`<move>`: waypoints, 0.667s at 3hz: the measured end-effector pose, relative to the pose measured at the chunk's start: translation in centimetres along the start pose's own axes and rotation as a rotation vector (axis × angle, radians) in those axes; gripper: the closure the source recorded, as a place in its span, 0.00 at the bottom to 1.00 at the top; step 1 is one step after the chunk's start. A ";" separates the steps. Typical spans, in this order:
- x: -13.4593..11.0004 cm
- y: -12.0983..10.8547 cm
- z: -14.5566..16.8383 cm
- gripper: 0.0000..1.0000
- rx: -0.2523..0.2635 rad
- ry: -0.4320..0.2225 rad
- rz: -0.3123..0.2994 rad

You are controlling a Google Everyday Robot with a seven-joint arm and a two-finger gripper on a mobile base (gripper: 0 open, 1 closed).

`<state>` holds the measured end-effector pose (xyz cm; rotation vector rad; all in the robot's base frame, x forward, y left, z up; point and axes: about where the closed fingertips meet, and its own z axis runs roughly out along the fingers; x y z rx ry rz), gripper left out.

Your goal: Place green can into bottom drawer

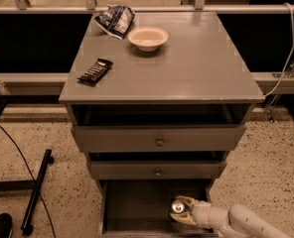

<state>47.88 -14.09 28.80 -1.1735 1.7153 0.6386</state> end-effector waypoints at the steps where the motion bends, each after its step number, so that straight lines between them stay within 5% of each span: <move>1: 2.6 -0.1 1.6 0.38 0.008 0.009 0.014; 2: 2.8 -0.4 2.5 0.15 0.041 -0.013 -0.009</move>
Offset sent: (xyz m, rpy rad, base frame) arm 0.0219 0.0122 -0.0311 0.0191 -0.1183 -0.0645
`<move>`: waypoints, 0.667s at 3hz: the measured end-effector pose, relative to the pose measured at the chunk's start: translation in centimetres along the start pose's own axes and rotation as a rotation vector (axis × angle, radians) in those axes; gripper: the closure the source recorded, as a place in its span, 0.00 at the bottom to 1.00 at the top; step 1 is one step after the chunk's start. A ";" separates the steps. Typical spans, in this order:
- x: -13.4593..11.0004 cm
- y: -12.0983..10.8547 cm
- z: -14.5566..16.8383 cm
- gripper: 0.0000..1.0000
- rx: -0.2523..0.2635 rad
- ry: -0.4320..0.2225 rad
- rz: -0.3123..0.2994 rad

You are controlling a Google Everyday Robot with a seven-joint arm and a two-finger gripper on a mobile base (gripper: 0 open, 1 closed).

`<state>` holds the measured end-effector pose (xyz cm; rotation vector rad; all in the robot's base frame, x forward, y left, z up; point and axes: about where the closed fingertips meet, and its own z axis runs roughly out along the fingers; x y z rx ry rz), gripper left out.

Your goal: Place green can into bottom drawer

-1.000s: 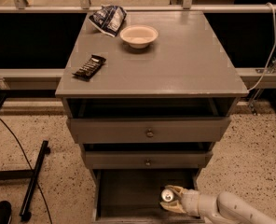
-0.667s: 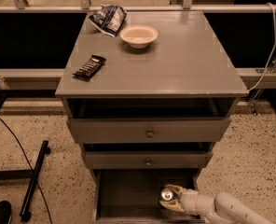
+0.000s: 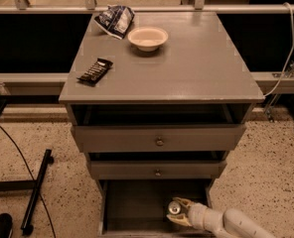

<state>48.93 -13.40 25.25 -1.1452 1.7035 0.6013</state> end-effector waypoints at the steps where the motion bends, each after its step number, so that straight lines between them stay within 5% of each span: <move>1: -0.1 0.1 0.2 0.00 -0.005 -0.002 0.000; 2: -0.1 0.1 0.2 0.00 -0.005 -0.002 0.000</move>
Offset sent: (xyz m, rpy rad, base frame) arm -0.0001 0.0026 0.0004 0.0023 0.0004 0.0046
